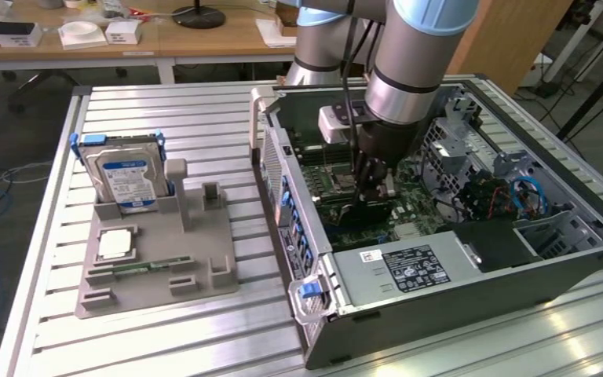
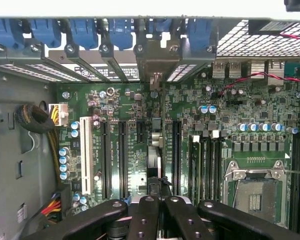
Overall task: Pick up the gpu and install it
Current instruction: 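Insert the gpu into the slot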
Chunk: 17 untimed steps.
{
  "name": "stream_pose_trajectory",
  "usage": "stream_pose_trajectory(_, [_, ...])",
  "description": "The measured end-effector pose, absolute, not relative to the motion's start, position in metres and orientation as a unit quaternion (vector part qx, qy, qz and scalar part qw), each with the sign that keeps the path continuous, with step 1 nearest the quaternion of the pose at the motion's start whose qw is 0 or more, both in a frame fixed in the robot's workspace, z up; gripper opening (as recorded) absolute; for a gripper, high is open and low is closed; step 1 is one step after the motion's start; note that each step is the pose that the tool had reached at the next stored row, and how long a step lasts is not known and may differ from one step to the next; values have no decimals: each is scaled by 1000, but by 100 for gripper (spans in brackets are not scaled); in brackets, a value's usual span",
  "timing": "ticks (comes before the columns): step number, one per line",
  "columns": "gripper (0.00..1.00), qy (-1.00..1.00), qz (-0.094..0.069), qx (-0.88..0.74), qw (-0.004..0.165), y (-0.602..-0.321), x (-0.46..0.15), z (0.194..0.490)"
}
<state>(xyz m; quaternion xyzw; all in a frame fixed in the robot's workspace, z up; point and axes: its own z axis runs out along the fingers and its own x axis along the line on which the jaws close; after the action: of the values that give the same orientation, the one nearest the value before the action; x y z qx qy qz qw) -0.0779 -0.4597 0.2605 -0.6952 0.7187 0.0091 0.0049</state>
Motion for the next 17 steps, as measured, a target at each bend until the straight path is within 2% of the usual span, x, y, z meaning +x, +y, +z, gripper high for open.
stream_pose_trajectory(17, [11,719,8,-695,-1,-460,-81,286])
